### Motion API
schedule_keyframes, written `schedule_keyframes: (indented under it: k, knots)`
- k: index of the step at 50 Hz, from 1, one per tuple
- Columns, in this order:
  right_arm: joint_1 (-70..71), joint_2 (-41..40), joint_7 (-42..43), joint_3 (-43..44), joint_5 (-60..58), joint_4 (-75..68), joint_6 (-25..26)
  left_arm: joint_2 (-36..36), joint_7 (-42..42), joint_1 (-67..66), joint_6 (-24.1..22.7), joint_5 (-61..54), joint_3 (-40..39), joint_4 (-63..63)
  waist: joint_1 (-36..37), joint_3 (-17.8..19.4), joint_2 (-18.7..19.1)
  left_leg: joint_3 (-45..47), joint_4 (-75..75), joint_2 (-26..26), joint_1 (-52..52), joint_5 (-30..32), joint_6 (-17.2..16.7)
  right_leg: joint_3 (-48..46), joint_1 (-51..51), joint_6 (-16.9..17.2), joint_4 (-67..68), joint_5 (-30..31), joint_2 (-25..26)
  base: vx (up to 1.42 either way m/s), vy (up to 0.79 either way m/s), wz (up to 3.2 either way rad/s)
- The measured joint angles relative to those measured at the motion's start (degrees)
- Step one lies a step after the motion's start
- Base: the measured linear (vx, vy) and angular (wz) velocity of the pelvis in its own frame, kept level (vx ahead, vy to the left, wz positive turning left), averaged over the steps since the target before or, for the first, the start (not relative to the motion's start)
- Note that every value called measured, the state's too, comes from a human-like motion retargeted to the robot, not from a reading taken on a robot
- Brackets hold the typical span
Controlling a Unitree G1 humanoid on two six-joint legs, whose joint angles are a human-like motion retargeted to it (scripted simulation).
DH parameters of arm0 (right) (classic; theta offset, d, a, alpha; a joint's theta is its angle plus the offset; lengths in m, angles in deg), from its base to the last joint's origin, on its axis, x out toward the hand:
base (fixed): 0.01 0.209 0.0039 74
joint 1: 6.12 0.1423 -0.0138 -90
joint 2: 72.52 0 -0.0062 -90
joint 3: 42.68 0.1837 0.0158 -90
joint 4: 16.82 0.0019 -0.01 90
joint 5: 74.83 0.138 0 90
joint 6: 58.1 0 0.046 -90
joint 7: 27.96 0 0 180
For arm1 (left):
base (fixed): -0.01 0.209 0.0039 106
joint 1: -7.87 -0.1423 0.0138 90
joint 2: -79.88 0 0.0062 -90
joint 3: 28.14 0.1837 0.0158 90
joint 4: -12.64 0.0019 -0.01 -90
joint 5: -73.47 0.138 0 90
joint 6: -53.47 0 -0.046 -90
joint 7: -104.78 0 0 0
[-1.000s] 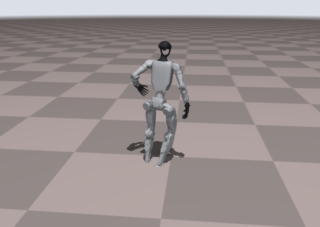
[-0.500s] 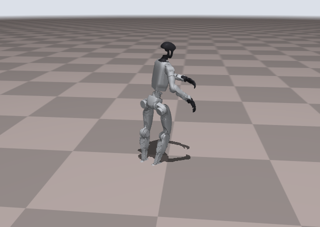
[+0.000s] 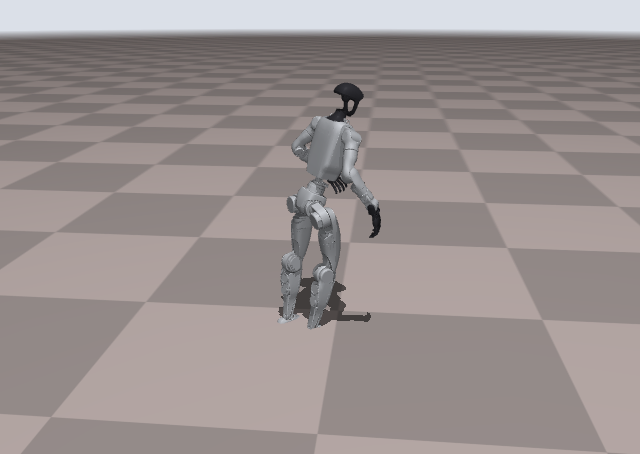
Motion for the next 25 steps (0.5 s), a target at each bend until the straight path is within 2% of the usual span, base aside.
schedule_keyframes:
  k: [7, 12, 20, 25]
  knots:
    - [3.72, -5.0, 1.9, -3.55, 6.47, -24.17, -0.36, -4.04, -4.02, -11.25, 0.82, -4.14, -7.16, -3.98, 3.98, 0.9, -0.41, -0.61, 0.0, -0.04, -0.18, -0.31, -0.28, -0.04, -0.17, 0.0, -0.09, 0.2, 0.05, 0.0, 0.0, 0.0]
    - [6.76, -6.7, 3.15, -5.69, 11.01, -31.52, -2.92, -4.7, -5.09, -13.46, 1.11, -5.76, -8.97, -5.58, 4.04, 1.22, -0.81, -1.39, 0.04, 0.0, -0.34, -0.43, -0.29, 0.36, -0.81, -0.6, 0.98, -0.31, 0.3, 0.0, 0.0, 0.0]
    - [9.83, -5.11, 3.83, -8.85, 14.51, -26.23, -7.1, -2.42, -2.44, -9.64, 1.02, -4.8, -8.12, -3.09, 1.17, 0.67, -3.25, -2.26, 0.11, -0.78, 0.91, -0.7, 0.21, 1.93, -2.19, -2.18, 6.23, -3.27, 0.39, 0.01, 0.02, -0.13]
    - [9.88, -0.9, 4.2, -9.09, 13.38, -16.53, -8.83, -0.2, -0.66, -5.46, 0.76, -2.43, -7.32, 0.64, -1.63, 0.99, -6.16, -2.94, 0.1, -2.86, 4.01, -1.28, 0.52, 3.57, -3.53, -3.64, 15.65, -8.2, -0.55, 0.01, 0.04, -0.13]
